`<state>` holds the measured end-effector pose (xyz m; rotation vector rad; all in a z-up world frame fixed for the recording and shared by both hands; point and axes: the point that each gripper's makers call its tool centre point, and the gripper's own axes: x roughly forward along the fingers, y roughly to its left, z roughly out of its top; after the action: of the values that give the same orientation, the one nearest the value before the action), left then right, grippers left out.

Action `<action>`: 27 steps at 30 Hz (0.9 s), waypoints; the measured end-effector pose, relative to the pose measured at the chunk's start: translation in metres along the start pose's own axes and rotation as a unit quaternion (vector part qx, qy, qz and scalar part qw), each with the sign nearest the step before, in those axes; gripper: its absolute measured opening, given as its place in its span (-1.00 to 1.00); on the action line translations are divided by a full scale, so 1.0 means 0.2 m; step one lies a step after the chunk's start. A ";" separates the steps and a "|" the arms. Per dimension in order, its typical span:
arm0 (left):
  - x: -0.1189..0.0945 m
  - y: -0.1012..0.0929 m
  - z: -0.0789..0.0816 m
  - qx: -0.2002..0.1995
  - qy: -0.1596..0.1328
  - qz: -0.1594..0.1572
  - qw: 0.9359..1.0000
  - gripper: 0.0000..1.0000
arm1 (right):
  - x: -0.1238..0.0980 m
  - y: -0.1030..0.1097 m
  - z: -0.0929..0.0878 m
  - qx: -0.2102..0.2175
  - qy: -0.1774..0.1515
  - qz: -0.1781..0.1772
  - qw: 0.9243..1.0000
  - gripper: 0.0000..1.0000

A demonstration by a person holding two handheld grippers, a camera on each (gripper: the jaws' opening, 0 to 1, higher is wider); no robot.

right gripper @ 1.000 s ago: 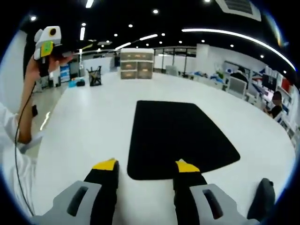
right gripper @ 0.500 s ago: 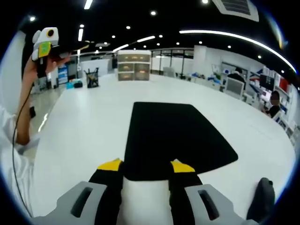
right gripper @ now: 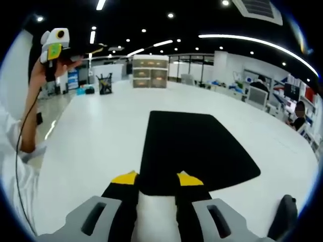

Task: Arrange the mouse and mouse pad neatly on the desk surface

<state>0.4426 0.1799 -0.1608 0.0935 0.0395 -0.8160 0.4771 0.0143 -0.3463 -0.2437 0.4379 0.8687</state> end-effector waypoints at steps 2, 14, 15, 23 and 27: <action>0.00 0.00 0.00 -0.001 -0.001 0.000 1.000 0.32 | 0.00 0.00 0.00 0.000 -0.001 0.002 1.000 -0.48; 0.00 0.00 -0.01 0.000 0.002 0.000 1.000 0.32 | 0.01 0.02 0.00 0.002 -0.006 0.006 1.000 -0.57; 0.00 0.00 0.00 0.000 0.002 0.000 1.000 0.32 | 0.01 0.01 0.00 0.004 -0.007 0.006 1.000 -0.58; 0.01 0.00 -0.01 0.001 0.003 0.000 1.000 0.32 | 0.01 0.01 0.01 0.007 -0.009 0.004 1.000 -0.64; 0.00 0.00 0.00 -0.001 0.000 0.000 1.000 0.32 | 0.01 0.00 0.01 0.009 -0.007 0.000 1.000 -0.67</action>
<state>0.4430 0.1794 -0.1618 0.0916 0.0413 -0.8163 0.4788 0.0155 -0.3458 -0.2210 0.4321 0.8665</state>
